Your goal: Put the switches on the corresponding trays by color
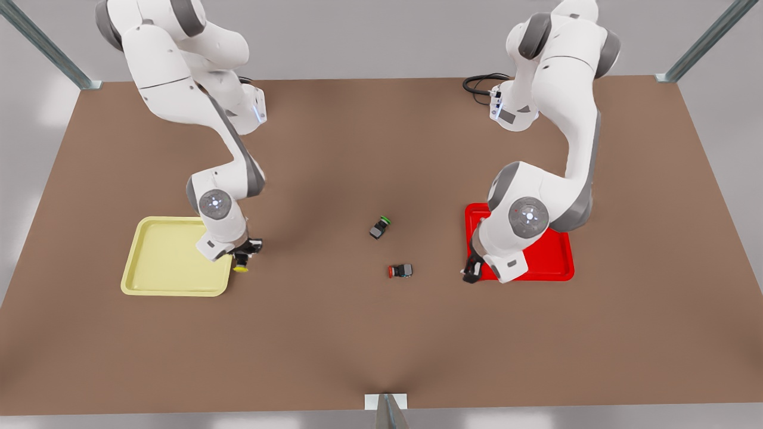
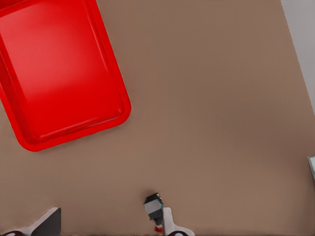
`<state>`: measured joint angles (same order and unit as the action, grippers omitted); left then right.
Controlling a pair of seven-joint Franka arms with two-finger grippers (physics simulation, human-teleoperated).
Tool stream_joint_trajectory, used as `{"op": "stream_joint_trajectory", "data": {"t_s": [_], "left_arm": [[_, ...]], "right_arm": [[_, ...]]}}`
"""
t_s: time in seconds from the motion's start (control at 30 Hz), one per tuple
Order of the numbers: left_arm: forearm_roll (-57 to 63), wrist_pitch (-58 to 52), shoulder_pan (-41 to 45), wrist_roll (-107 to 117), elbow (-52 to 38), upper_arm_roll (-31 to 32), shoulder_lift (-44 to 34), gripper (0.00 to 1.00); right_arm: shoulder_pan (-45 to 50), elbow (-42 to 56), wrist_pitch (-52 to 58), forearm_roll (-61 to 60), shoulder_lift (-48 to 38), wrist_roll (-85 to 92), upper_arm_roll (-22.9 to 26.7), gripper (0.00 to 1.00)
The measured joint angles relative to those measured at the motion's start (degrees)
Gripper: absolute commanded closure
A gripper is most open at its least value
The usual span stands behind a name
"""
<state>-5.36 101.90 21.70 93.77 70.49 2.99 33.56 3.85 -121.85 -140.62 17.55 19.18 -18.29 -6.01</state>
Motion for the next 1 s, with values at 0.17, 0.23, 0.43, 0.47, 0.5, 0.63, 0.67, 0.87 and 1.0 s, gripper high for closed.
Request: {"op": "stream_joint_trajectory", "data": {"t_s": [0.17,0.23,0.43,0.47,0.5,0.63,0.67,0.87,1.0], "left_arm": [[-1.59,5.11,3.77,10.17,0.0,0.0,2.79,0.0],[-1.98,12.53,6.16,16.06,-1.54,-0.08,6.75,0.0],[-2.06,18.5,9.96,18.33,-3.71,-0.18,13.81,0.0],[-2.01,18.51,10.64,18.38,-3.69,-0.18,14.16,0.0],[-1.97,18.43,11.29,18.46,-3.33,-0.18,14.17,0.0],[-1.73,18.42,11.97,21.72,-2.94,-0.65,15.78,0.0],[-1.48,18.44,11.96,23.44,-2.82,-0.79,16.21,0.0],[1.19,18.51,12.0,27.34,-0.79,-1.38,17.86,0.0],[2.67,20.57,11.97,28.45,-0.9,-1.58,20.19,0.0]], "right_arm": [[-3.48,-2.8,-3.8,-0.16,-1.08,17.13,9.88,0.49],[-5.16,-3.4,-3.98,-0.17,-1.03,18.79,11.03,0.44],[-5.14,-2.75,-3.96,-0.41,0.99,18.64,11.02,0.0],[-5.17,-2.7,-3.96,-0.41,0.89,18.57,11.02,0.0],[-5.13,-2.18,-3.44,-0.42,0.28,18.55,11.02,0.0],[-5.18,4.14,8.35,-6.13,-6.97,18.55,10.89,0.0],[-5.0,9.39,15.56,-6.72,-7.71,18.72,10.64,0.0],[-4.22,40.9,51.7,-15.44,-8.97,19.03,10.32,0.0],[-4.37,40.9,52.99,-15.36,-9.99,19.75,10.4,0.0]]}}
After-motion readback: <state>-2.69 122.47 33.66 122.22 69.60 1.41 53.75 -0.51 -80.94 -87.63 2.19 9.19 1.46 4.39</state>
